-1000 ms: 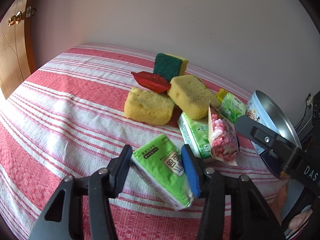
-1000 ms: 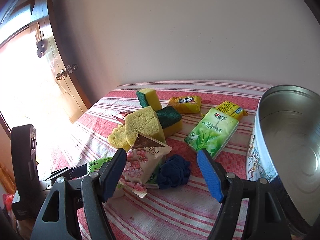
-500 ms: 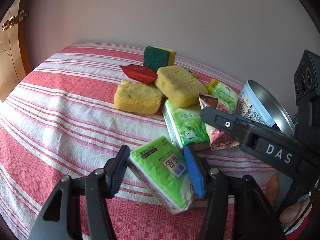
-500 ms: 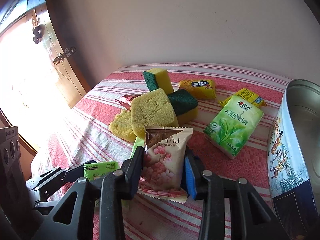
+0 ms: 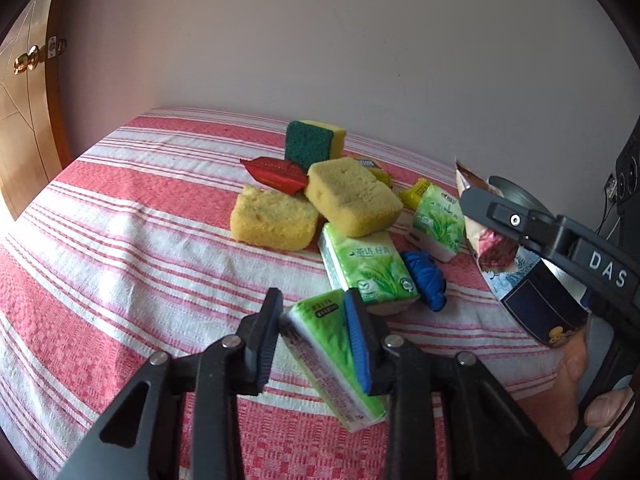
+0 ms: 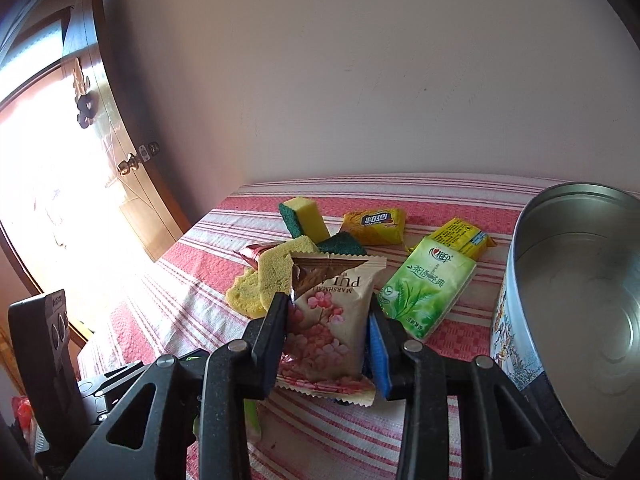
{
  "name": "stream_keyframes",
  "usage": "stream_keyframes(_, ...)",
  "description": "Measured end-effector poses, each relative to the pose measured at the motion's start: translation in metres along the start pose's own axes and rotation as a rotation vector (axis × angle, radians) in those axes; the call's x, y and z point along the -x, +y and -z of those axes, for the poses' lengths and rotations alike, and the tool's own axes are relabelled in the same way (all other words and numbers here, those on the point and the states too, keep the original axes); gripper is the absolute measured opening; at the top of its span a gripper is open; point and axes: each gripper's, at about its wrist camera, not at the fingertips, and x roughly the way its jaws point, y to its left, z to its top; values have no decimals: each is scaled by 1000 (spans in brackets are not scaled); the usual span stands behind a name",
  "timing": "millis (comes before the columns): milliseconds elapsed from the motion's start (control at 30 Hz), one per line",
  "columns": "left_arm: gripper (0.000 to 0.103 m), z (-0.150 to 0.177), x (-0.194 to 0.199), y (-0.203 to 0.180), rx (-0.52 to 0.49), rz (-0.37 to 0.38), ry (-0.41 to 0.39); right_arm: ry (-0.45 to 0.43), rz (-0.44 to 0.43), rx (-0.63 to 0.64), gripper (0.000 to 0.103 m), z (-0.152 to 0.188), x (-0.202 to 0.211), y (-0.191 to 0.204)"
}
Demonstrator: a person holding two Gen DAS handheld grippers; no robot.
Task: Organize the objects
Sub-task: 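Carry the tissue pack and candy packet with both tools over the metal tin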
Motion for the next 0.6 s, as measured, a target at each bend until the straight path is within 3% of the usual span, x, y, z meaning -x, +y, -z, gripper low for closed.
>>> stream_keyframes(367,18,-21,24,-35,-127,-7,-108,-162,50,-51,40,-17,54,-39)
stream_keyframes(467,18,-19,18,-39,-138,-10,-79,-160,87,-70,40,-16,55,-49)
stream_keyframes(600,22,-12,10,-37,-153,-75,-55,-137,57,-99,40,-17,53,-54)
